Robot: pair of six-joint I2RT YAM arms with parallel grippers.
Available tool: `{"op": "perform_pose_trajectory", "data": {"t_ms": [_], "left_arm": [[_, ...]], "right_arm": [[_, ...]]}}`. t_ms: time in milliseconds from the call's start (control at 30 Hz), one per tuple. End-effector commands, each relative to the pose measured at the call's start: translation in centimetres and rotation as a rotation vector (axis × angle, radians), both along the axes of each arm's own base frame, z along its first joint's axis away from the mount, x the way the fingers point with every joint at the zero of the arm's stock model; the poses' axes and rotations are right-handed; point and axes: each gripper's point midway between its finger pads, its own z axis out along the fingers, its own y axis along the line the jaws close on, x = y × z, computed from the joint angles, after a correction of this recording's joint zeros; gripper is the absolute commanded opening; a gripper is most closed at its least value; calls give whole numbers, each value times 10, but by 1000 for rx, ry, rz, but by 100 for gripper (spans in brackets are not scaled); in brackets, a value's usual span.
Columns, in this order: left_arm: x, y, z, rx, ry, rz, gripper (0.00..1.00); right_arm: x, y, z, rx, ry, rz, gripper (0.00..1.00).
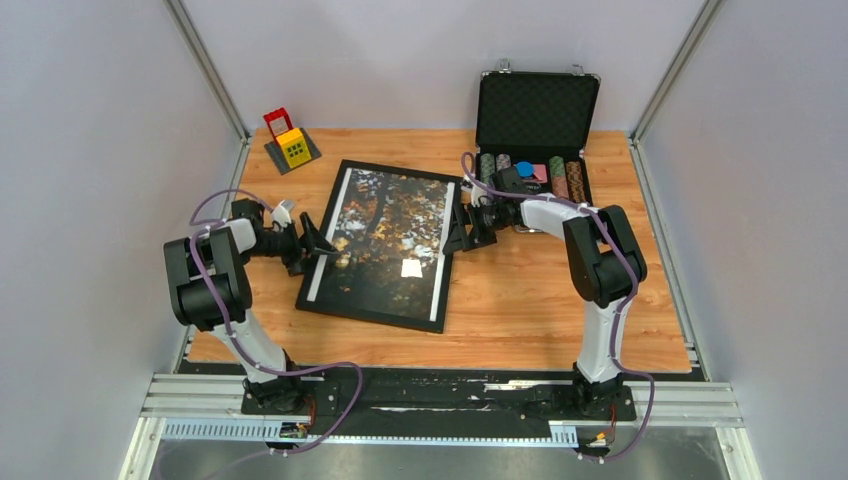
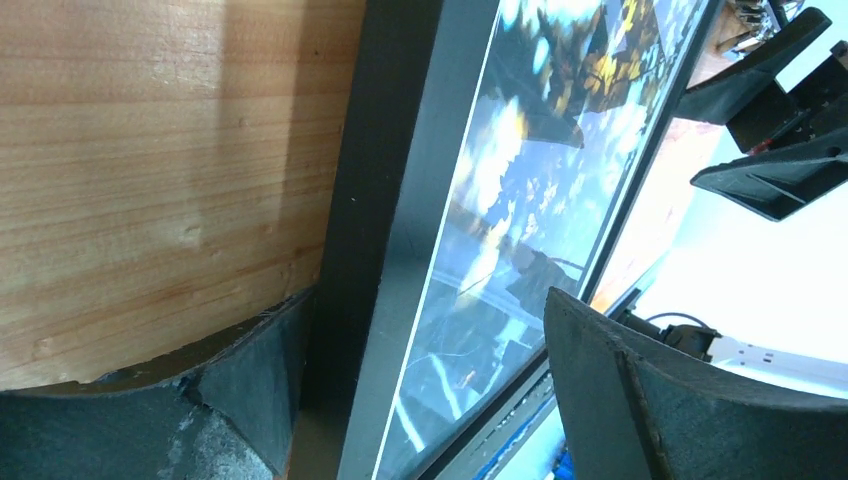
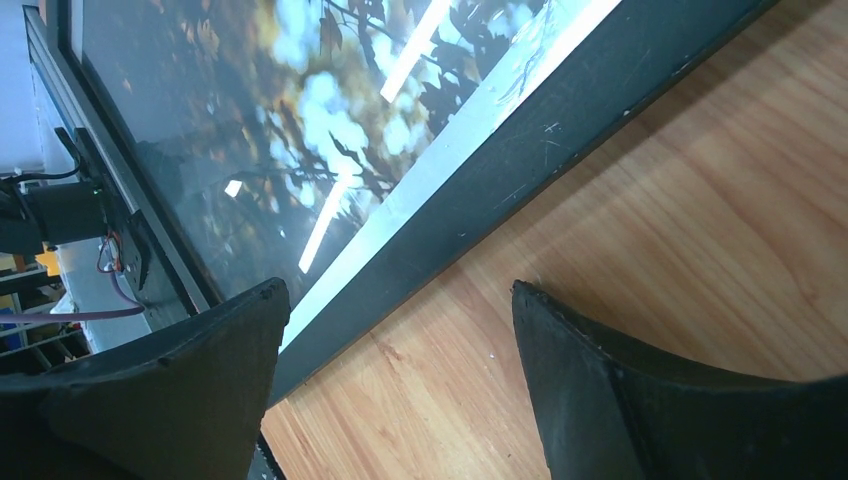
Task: Put the photo into the frame
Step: Turn over the photo frame at the center of the board.
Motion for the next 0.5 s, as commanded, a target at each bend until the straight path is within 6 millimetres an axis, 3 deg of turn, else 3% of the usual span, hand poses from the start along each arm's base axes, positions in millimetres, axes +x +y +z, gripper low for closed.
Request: {"op": "perform_pose_trajectory", "data": {"t_ms": [0, 233, 467], "left_arm": [[2, 36, -23, 234, -10, 15, 94], [6, 32, -4, 217, -76, -9, 100], [4, 29, -5, 196, -58, -37, 100]], "right_arm": [[10, 4, 3, -5, -29, -7, 86], [17, 4, 4, -21, -30, -19, 86], [25, 7, 9, -20, -45, -22, 86]]}}
